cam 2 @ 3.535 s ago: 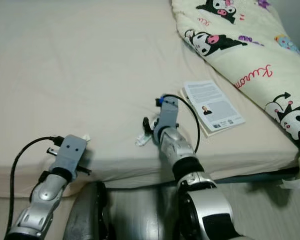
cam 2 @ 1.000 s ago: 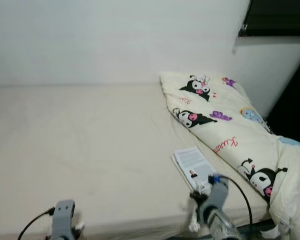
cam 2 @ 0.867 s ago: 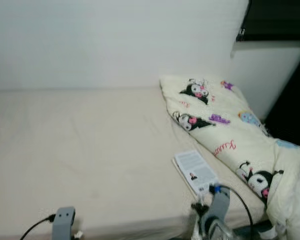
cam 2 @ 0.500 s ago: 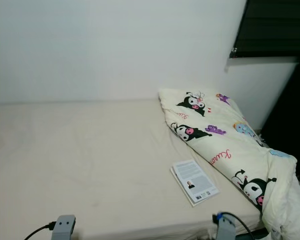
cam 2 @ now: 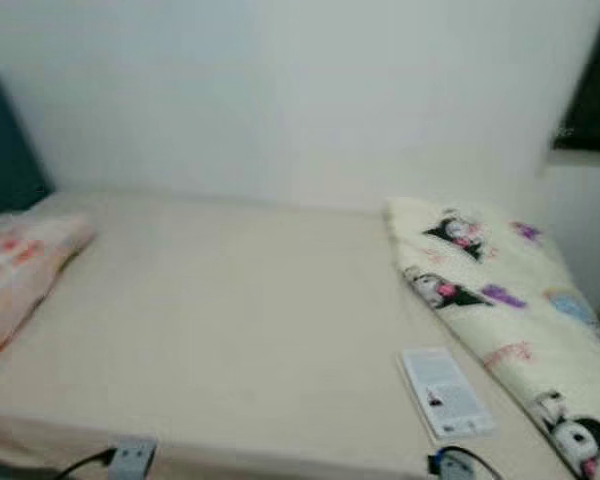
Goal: Clean up the room
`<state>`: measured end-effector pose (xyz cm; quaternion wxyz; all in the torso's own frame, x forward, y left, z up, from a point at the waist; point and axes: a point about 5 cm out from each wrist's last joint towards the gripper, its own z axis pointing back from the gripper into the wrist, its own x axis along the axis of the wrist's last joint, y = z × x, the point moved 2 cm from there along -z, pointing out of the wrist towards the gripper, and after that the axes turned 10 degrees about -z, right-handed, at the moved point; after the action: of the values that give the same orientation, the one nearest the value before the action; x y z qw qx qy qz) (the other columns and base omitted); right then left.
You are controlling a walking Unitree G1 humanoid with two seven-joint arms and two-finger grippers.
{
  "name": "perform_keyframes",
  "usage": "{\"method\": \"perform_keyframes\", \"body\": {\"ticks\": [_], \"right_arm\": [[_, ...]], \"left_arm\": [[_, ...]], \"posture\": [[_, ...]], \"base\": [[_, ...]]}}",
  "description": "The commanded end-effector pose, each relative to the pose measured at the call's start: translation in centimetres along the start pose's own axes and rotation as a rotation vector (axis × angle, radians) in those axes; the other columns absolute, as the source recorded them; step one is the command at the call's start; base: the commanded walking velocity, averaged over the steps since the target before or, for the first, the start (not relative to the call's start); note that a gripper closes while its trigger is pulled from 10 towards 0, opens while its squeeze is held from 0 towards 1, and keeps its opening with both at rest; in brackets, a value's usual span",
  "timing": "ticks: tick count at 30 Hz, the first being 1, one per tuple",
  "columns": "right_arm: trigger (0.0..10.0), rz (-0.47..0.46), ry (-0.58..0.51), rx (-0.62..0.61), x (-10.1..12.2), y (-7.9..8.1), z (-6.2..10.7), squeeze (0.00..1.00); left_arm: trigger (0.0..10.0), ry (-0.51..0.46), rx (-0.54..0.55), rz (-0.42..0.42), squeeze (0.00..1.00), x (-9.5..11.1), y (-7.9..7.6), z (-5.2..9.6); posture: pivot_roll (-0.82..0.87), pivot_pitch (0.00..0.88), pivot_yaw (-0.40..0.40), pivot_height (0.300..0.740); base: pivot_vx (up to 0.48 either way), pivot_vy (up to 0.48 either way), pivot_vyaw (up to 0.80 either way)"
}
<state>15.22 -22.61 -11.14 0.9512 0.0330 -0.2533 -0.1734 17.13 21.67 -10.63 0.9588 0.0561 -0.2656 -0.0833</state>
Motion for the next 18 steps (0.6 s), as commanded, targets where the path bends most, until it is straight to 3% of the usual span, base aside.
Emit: {"method": "perform_keyframes", "body": {"ticks": [1,5,18], "right_arm": [[10.0,0.019,-0.013,-0.004,0.5,-0.1,0.0,0.0],[10.0,0.023,-0.008,-0.003,0.3,0.0,0.0,0.0],[10.0,0.027,0.01,-0.01,-0.6,-0.1,0.1,0.0]], "left_arm": [[10.0,0.031,-0.006,-0.007,0.0,-0.7,0.0,0.1],[10.0,0.047,0.0,0.002,0.0,-1.0,0.3,0.1],[10.0,0.041,-0.003,-0.034,0.0,-0.8,0.6,0.2]], "posture": [[0.09,0.0,-0.063,0.735],[0.09,0.0,-0.058,0.735],[0.08,0.0,-0.054,0.735]], "base": [[0.0,0.0,0.8],[-0.195,0.0,0.8],[0.0,0.0,0.8]]}}
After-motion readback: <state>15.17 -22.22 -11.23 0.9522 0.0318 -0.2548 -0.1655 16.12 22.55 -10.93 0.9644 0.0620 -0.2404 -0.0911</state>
